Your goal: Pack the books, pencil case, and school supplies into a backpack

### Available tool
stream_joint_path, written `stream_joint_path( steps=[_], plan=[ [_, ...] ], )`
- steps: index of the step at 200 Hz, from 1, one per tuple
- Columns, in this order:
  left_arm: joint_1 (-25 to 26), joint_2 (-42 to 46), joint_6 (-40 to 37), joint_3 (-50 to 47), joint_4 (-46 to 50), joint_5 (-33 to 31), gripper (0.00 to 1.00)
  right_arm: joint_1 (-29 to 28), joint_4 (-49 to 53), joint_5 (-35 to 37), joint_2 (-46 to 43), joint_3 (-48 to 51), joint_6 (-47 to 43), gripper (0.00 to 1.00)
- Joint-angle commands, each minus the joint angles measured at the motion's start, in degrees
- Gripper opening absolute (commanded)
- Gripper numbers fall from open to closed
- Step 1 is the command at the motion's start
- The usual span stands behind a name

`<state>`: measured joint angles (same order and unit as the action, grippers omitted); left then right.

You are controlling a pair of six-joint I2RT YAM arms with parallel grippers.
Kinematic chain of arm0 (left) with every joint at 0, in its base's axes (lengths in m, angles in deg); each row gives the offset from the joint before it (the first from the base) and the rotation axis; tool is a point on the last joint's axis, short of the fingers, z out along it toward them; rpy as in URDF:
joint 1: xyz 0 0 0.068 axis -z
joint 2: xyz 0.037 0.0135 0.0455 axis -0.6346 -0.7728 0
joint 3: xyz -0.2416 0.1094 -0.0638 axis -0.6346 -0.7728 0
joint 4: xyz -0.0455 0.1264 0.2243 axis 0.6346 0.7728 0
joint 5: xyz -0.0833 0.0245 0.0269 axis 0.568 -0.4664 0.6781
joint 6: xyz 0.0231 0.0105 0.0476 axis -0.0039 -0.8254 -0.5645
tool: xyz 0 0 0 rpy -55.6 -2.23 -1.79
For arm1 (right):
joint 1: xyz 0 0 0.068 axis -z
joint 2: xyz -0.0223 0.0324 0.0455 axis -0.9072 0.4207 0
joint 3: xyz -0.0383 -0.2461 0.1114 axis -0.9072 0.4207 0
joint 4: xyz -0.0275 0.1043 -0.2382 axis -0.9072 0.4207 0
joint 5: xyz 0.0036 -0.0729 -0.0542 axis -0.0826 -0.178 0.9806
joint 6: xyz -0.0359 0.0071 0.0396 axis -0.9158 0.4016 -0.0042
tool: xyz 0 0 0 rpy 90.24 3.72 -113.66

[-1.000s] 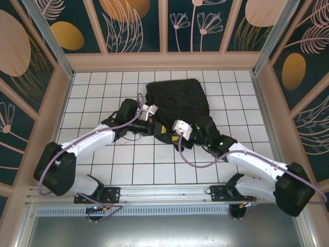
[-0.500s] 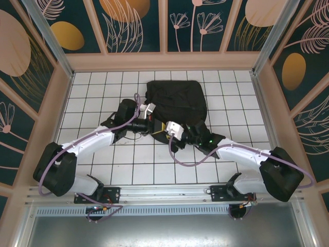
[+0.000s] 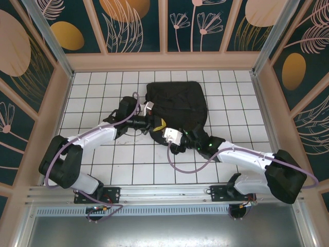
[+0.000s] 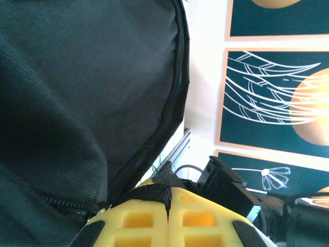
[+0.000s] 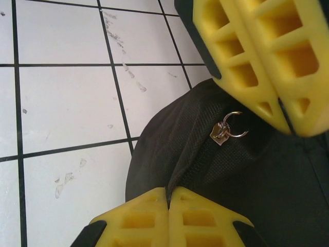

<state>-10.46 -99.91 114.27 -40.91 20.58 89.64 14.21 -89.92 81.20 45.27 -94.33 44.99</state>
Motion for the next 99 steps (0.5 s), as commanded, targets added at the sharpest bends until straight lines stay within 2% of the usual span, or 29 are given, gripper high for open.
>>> stream_joint_path(
  steps=[1, 60, 99],
  plan=[
    [-2.9, 0.7, 1.6, 3.1, -5.2, -0.3, 0.0, -1.7, 8.0, -0.6, -0.7, -0.3, -2.6, 0.0],
    [-8.2, 2.7, -0.9, 1.3, -2.6, -0.6, 0.0, -1.7, 10.9, 2.3, -2.6, -0.5, -2.8, 0.0],
    [-8.9, 2.1, -6.4, 5.3, 3.6, -3.7, 0.0, -2.0, 14.3, 3.1, -4.0, -1.5, -3.1, 0.0]
  ],
)
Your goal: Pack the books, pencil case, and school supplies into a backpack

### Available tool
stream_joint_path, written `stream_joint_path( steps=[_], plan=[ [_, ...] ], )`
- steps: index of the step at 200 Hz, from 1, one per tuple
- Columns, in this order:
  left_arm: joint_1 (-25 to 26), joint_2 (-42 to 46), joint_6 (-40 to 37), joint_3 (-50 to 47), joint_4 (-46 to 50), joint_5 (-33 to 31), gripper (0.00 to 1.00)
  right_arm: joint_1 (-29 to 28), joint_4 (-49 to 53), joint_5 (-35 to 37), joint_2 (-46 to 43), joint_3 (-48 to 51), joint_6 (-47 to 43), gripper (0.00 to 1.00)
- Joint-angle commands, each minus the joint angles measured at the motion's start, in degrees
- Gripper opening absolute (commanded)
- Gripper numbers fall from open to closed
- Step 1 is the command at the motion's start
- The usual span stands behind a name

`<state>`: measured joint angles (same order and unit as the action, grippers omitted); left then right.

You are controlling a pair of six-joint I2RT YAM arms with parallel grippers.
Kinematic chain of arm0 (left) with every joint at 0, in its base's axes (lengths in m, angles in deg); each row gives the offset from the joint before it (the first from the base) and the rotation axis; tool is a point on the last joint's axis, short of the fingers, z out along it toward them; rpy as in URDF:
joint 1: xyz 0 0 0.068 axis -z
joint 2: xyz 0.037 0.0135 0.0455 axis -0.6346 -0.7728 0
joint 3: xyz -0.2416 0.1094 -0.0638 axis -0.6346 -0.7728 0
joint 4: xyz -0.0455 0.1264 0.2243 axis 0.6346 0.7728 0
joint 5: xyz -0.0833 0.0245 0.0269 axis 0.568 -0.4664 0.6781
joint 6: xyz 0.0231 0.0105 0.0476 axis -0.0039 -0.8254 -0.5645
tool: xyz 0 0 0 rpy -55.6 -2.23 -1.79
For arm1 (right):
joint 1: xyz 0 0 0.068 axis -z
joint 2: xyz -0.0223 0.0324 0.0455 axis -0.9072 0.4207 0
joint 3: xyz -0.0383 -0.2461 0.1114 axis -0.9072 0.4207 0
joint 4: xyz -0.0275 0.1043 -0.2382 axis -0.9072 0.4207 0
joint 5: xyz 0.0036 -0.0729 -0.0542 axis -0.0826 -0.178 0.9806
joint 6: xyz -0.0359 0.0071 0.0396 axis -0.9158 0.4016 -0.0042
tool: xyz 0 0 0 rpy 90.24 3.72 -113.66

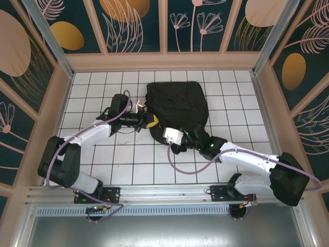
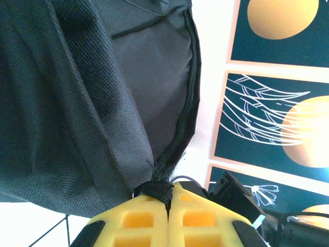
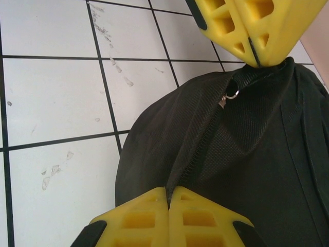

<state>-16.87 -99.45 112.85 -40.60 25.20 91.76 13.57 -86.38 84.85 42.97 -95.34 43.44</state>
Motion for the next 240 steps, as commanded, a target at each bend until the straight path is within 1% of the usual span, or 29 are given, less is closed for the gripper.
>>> stream_joint_path(
  steps=[1, 21, 28, 59, 82, 120, 146, 163, 168, 172, 182, 188, 204, 222, 240],
  plan=[
    [-2.5, 1.5, -5.1, 5.1, -0.9, -5.8, 0.0, -1.5, 10.9, -0.5, -1.8, -0.5, -1.7, 0.0],
    [-2.6, -0.6, -7.0, 6.5, 1.0, -7.3, 0.0, -2.6, 13.8, 0.8, -2.5, -1.1, -3.0, 0.0],
    [-2.6, -1.4, -7.3, 8.6, 1.3, -7.8, 0.0, -3.0, 14.9, 1.4, -2.7, -1.4, -3.4, 0.0],
    [-2.6, -5.2, -11.6, 12.9, 5.3, -12.2, 0.0, -4.0, 18.7, 2.2, -4.2, -2.0, -5.0, 0.0],
    [-2.7, -7.8, -13.0, 15.1, 6.7, -14.5, 0.0, -5.2, 20.6, 3.3, -5.4, -1.6, -5.9, 0.0],
    [-2.7, -10.6, -15.9, 19.2, 9.8, -19.0, 0.0, -5.8, 20.2, 4.2, -6.2, -1.0, -6.2, 0.0],
    [-2.7, -12.0, -16.2, 20.5, 9.8, -20.1, 0.0, -5.8, 19.5, 4.5, -5.7, -1.2, -6.1, 0.0],
    [-2.7, -12.4, -16.0, 21.1, 9.3, -19.5, 0.0, -5.6, 16.4, 4.2, -5.6, -1.4, -4.4, 0.0],
    [-2.7, -12.4, -16.0, 21.3, 9.3, -19.4, 0.0, -5.6, 15.4, 4.1, -5.4, -1.6, -3.5, 0.09],
    [-2.7, -12.4, -16.2, 21.5, 9.3, -19.3, 0.0, -5.7, 14.8, 3.8, -5.3, -1.9, -3.1, 0.13],
    [-2.7, -12.4, -16.6, 21.7, 9.4, -19.7, 0.0, -5.6, 13.7, 3.4, -4.9, -2.9, -2.0, 0.15],
    [-2.7, -14.0, -17.2, 22.0, 10.0, -20.2, 0.0, -5.6, 12.7, 3.2, -4.9, -3.4, -1.2, 0.17],
    [-2.8, -14.8, -18.7, 23.1, 11.8, -21.5, 0.0, -5.6, 10.2, 1.9, -5.8, -4.3, 0.5, 0.29],
    [-2.9, -15.1, -19.1, 23.4, 12.2, -22.4, 0.0, -5.2, 7.6, 0.6, -7.6, -5.2, 2.6, 0.37],
    [-3.1, -15.5, -19.1, 23.4, 11.8, -22.4, 0.0, -4.0, 5.8, -1.0, -9.2, -5.9, 4.7, 0.38]
  ],
)
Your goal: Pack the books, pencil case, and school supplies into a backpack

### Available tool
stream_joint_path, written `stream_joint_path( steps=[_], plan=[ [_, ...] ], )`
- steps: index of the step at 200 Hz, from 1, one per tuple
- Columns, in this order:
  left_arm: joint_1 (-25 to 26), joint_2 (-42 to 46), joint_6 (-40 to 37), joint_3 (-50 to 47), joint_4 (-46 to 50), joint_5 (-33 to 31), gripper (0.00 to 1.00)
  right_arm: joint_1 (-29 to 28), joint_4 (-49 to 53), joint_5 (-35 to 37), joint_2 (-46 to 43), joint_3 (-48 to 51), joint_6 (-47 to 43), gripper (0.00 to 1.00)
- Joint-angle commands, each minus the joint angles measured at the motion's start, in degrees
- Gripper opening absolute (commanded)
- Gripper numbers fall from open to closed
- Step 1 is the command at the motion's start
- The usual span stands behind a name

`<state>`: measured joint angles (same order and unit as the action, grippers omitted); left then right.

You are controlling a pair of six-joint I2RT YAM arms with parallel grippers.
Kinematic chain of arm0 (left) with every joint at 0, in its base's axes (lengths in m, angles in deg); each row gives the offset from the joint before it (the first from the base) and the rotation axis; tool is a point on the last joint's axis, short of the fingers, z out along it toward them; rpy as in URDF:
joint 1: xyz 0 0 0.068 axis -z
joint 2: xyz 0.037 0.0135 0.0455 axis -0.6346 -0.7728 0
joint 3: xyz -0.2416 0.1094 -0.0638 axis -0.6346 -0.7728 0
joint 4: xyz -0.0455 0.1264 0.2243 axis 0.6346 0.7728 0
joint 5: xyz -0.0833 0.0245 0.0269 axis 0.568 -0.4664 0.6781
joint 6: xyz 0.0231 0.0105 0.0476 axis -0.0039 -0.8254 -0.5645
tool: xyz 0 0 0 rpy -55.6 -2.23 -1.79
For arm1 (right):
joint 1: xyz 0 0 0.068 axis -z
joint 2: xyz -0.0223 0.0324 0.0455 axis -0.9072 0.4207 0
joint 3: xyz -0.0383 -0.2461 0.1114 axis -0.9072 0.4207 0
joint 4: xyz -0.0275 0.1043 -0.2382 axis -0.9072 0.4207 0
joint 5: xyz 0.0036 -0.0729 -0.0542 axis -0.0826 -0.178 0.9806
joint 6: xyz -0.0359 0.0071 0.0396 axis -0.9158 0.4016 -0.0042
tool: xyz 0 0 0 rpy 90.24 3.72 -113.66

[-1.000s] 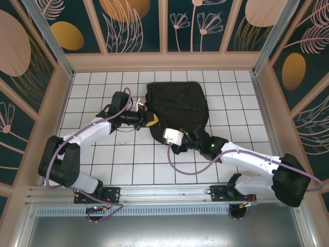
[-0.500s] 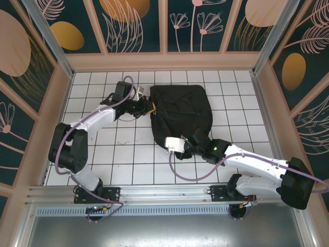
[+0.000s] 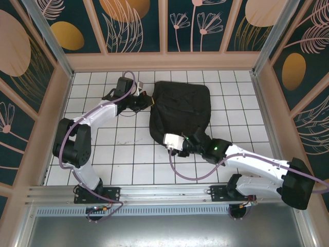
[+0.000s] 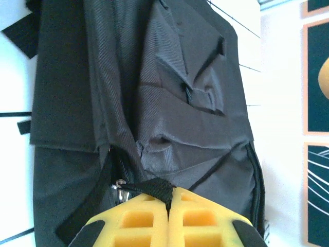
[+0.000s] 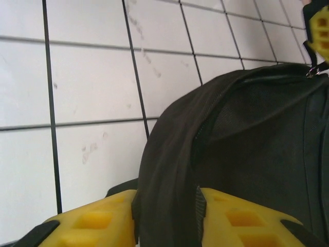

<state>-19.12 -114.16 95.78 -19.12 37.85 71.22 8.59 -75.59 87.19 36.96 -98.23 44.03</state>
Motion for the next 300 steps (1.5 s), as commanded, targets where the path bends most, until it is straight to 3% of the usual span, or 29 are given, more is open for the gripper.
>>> stream_joint_path(
  steps=[1, 29, 37, 67, 85, 90, 93, 95, 104, 116, 119, 122, 156, 186, 202, 220, 227, 244, 262, 281, 300],
  plan=[
    [-0.8, -0.8, -2.0, 1.9, -0.9, -1.8, 0.0, 1.1, -5.0, -3.4, -3.3, -3.0, 4.2, 0.38],
    [-0.8, -1.7, -2.1, 2.1, -1.1, -1.0, 0.0, 4.3, -6.9, -5.7, -4.5, -3.1, 8.5, 0.4],
    [-0.8, -1.9, -2.3, 2.3, -1.1, -1.2, 0.08, 5.1, -7.5, -6.3, -4.8, -2.9, 9.7, 0.42],
    [-0.9, -2.9, -3.1, 3.5, -1.1, -0.7, 0.13, 8.7, -12.8, -7.6, -7.7, -0.5, 14.5, 0.43],
    [-0.9, -2.6, -4.4, 4.3, -0.1, -1.6, 0.37, 11.7, -14.0, -9.8, -8.6, -0.6, 18.0, 0.47],
    [-0.9, -2.1, -5.1, 4.4, 0.1, -1.9, 0.41, 12.2, -13.9, -9.8, -8.8, -0.9, 18.5, 0.69],
    [-0.9, -1.7, -5.5, 4.5, 0.1, -2.0, 0.44, 12.4, -13.7, -9.6, -8.8, -1.2, 18.6, 0.91],
    [-0.9, -1.4, -5.8, 4.5, 0.3, -2.2, 0.46, 12.5, -13.6, -9.3, -8.8, -1.3, 18.8, 0.97],
    [-0.9, 0.6, -7.5, 4.4, 0.7, -3.5, 0.57, 13.0, -13.3, -8.2, -8.9, -2.1, 19.6, 0.99],
    [-0.9, 4.7, -9.5, 3.6, 0.4, -6.2, 0.83, 13.2, -13.4, -5.2, -9.3, -3.0, 20.8, 0.99],
    [-0.9, 5.6, -10.1, 3.4, 0.4, -7.0, 0.96, 13.2, -13.4, -4.3, -9.4, -3.2, 21.4, 0.99],
    [-0.9, 6.6, -10.6, 3.2, 0.4, -7.8, 0.98, 13.3, -13.5, -3.6, -9.6, -3.4, 22.0, 0.99],
    [-0.9, 18.2, -15.4, -2.6, -3.1, -20.0, 0.99, 15.0, -15.8, 10.6, -9.9, -4.6, 30.2, 0.99],
    [-0.9, 29.7, -18.2, -11.7, -8.5, -40.6, 0.99, 18.7, -16.6, 22.6, -8.0, -5.3, 32.6, 0.99],
    [-0.9, 33.8, -26.2, -21.3, -19.7, -50.6, 0.99, 24.3, -19.2, 22.4, -7.4, -4.2, 35.1, 0.99],
    [-0.9, 33.9, -28.4, -29.9, -30.0, -70.5, 0.99, 32.4, -26.0, 19.2, -8.0, -0.3, 38.2, 0.99],
    [-1.0, 33.2, -30.5, -33.0, -33.9, -75.1, 0.99, 35.6, -29.9, 16.4, -8.0, 2.1, 37.8, 0.99],
    [-1.9, 30.8, -38.4, -41.3, -45.7, -73.9, 0.99, 42.0, -36.9, 16.4, -6.6, 6.3, 37.9, 0.99],
    [-6.6, 28.9, -32.1, -46.5, -48.3, -70.6, 0.99, 49.1, -39.1, 16.4, -3.4, 8.6, 38.7, 0.99],
    [-10.5, 26.2, -35.2, -51.6, -58.3, -64.1, 0.99, 56.9, -42.7, 14.1, 0.8, 12.9, 42.9, 0.99],
    [-13.2, 22.1, -32.2, -53.9, -65.5, -63.0, 0.99, 63.6, -47.7, 9.1, 4.3, 17.4, 49.5, 0.99]
  ],
)
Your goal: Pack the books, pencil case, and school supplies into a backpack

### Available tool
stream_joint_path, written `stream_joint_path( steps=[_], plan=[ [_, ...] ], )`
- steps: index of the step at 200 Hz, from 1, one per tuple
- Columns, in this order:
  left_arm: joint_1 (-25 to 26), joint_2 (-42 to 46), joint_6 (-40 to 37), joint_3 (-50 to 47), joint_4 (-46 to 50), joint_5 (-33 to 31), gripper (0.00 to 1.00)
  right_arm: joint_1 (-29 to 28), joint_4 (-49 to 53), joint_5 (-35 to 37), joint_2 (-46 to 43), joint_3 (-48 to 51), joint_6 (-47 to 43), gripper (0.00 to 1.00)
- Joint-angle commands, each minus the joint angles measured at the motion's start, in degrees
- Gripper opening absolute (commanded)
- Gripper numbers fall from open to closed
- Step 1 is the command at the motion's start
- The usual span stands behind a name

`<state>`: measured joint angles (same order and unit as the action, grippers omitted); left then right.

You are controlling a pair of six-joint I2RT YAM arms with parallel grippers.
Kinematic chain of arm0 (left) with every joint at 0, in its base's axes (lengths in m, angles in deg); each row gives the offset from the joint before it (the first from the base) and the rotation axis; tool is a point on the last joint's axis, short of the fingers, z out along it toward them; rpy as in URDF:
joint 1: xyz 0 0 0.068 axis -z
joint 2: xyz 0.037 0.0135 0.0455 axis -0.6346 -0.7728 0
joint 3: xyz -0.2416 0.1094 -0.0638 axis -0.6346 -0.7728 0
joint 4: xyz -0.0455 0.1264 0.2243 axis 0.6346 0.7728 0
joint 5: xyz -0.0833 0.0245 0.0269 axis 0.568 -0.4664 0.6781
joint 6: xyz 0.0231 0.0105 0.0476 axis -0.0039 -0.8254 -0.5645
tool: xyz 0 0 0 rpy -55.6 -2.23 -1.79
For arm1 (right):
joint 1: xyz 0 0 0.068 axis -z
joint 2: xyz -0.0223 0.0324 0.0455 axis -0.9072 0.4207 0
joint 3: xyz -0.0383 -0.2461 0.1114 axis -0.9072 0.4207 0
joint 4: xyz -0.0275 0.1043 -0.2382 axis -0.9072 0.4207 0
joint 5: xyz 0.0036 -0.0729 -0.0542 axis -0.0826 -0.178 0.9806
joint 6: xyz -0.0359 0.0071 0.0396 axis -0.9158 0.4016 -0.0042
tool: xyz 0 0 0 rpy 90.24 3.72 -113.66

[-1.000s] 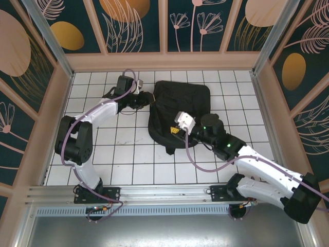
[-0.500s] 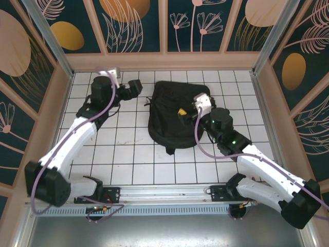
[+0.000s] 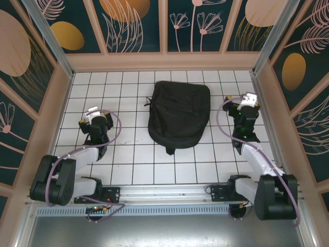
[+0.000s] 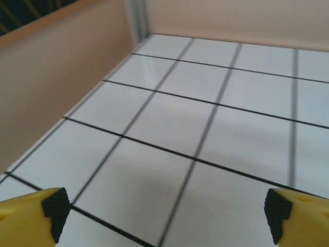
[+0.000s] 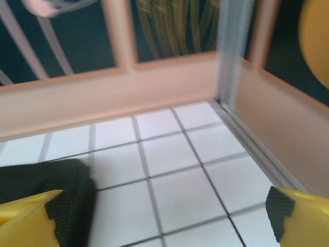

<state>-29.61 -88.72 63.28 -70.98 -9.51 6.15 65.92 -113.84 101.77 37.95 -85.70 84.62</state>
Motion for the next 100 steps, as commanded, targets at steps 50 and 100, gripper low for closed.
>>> stream_joint_path(
  steps=[50, 100],
  plan=[
    [-6.1, -11.5, -6.0, -8.3, -40.4, 14.2, 0.99, 6.8, -37.7, -14.1, 15.3, 15.3, 5.5, 0.99],
    [-8.2, -12.7, -5.7, -4.9, -34.3, 20.8, 0.99, 1.3, -43.3, -14.2, 25.8, 13.0, -1.3, 0.99]
  ],
)
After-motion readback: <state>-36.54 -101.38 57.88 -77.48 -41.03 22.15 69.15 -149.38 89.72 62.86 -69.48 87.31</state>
